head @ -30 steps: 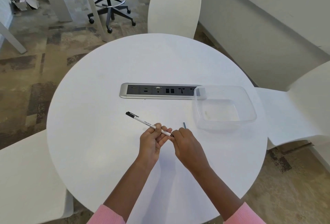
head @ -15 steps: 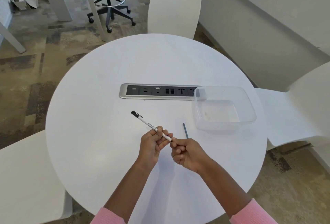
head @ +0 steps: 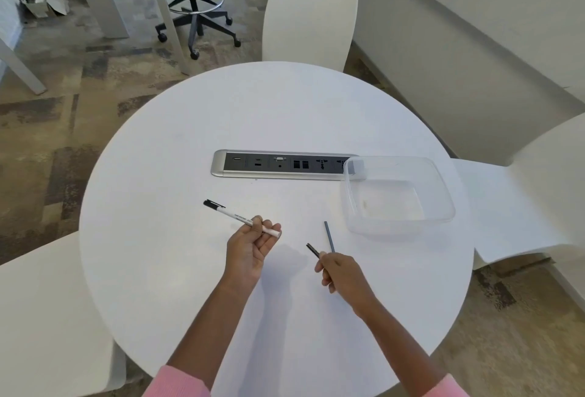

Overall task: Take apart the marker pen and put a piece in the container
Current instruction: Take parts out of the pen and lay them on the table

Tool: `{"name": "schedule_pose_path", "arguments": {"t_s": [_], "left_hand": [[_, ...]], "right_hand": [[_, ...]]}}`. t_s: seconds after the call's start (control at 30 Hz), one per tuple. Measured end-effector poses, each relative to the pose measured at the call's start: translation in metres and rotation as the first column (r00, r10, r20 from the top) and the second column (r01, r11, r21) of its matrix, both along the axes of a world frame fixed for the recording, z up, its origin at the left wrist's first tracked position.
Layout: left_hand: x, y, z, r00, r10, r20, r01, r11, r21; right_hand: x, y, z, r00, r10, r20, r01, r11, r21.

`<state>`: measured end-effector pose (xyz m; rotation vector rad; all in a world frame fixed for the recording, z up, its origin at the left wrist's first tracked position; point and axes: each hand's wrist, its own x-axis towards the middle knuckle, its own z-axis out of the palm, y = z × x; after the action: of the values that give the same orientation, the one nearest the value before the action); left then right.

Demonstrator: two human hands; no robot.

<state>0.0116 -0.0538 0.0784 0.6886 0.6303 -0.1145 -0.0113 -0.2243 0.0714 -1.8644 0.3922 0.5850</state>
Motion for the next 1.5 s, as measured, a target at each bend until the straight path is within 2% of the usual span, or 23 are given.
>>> {"name": "schedule_pose_path", "arguments": {"t_s": [0.1,0.23,0.43,0.63,0.83,0.9,0.97,1.03,1.1,1.17,1.23,1.33,1.43,1.5], "left_hand": [[0.000,-0.001,-0.001,1.000,0.017,-0.004,-0.017,1.000,-0.022],[-0.002,-0.002,0.000,0.999,0.026,-0.019,-0.027,0.999,-0.023],[-0.008,-0.007,-0.004,0.998,0.028,-0.060,-0.030,0.999,-0.034],[-0.011,-0.004,-0.013,0.998,-0.010,-0.069,0.009,1.000,-0.017],[-0.016,-0.004,-0.022,0.990,-0.123,-0.069,0.123,0.992,-0.002],[-0.018,-0.004,-0.024,0.981,-0.179,-0.077,0.182,0.982,0.040],[-0.019,-0.004,-0.025,0.965,-0.247,-0.087,0.256,0.960,0.115],[-0.020,-0.004,-0.027,0.944,-0.315,-0.098,0.329,0.925,0.190],[-0.022,-0.005,-0.028,0.916,-0.383,-0.114,0.400,0.885,0.237],[-0.022,-0.007,-0.027,0.887,-0.448,-0.113,0.461,0.849,0.257],[-0.021,-0.010,-0.024,0.863,-0.496,-0.098,0.503,0.820,0.272],[-0.020,-0.013,-0.020,0.819,-0.567,-0.088,0.556,0.746,0.366],[-0.018,-0.015,-0.020,0.799,-0.597,-0.077,0.536,0.647,0.543],[-0.018,-0.014,-0.027,0.813,-0.570,-0.118,0.464,0.513,0.723]], "right_hand": [[0.001,0.006,-0.019,0.971,0.128,0.202,-0.052,0.937,-0.347],[0.005,0.010,-0.033,0.896,0.221,0.386,0.003,0.864,-0.503],[0.011,0.008,-0.042,0.878,0.329,0.347,-0.051,0.786,-0.616],[0.010,0.009,-0.048,0.891,0.348,0.292,-0.089,0.764,-0.639],[0.010,0.012,-0.046,0.902,0.344,0.262,-0.107,0.765,-0.636],[0.010,0.015,-0.040,0.908,0.270,0.321,-0.046,0.824,-0.564],[0.011,0.020,-0.030,0.918,0.161,0.362,0.003,0.911,-0.412],[0.011,0.025,-0.018,0.939,0.135,0.315,-0.064,0.972,-0.227],[0.011,0.030,-0.008,0.947,0.240,0.215,-0.219,0.969,-0.117],[0.010,0.035,-0.003,0.925,0.344,0.158,-0.332,0.938,-0.097],[0.011,0.038,-0.004,0.914,0.376,0.154,-0.362,0.925,-0.113],[0.012,0.040,-0.007,0.922,0.356,0.150,-0.340,0.933,-0.120],[0.015,0.040,-0.008,0.940,0.307,0.147,-0.294,0.950,-0.102],[0.018,0.040,-0.010,0.962,0.211,0.171,-0.198,0.976,-0.089]]}}
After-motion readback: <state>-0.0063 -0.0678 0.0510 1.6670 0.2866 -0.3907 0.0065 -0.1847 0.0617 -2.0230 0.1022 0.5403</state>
